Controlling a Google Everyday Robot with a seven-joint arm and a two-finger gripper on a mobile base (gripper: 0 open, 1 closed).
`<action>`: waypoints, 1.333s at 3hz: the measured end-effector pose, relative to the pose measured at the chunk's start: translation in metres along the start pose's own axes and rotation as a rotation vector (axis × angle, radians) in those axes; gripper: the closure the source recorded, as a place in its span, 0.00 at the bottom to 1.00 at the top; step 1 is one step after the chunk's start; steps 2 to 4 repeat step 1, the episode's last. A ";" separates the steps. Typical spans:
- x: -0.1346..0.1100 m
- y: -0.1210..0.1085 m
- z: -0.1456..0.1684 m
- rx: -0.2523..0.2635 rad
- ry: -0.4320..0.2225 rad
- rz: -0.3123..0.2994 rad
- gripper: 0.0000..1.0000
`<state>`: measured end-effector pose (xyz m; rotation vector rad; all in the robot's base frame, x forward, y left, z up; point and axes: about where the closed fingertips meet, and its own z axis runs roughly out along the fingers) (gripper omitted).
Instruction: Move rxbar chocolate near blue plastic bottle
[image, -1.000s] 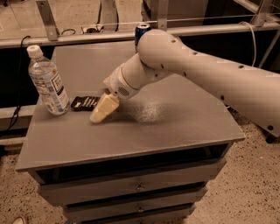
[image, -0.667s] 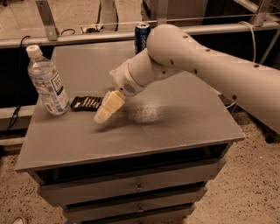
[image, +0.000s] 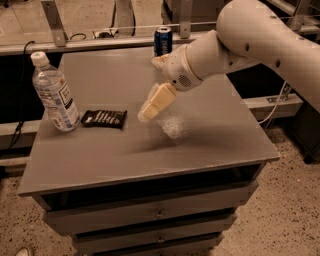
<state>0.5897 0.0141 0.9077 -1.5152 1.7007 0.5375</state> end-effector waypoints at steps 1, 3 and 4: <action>0.000 0.000 0.000 0.000 0.000 0.000 0.00; 0.000 0.000 0.000 0.000 0.000 0.000 0.00; 0.000 0.000 0.000 0.000 0.000 0.000 0.00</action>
Offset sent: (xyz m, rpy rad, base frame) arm 0.0000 0.0000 0.0000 0.0000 0.0000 0.0000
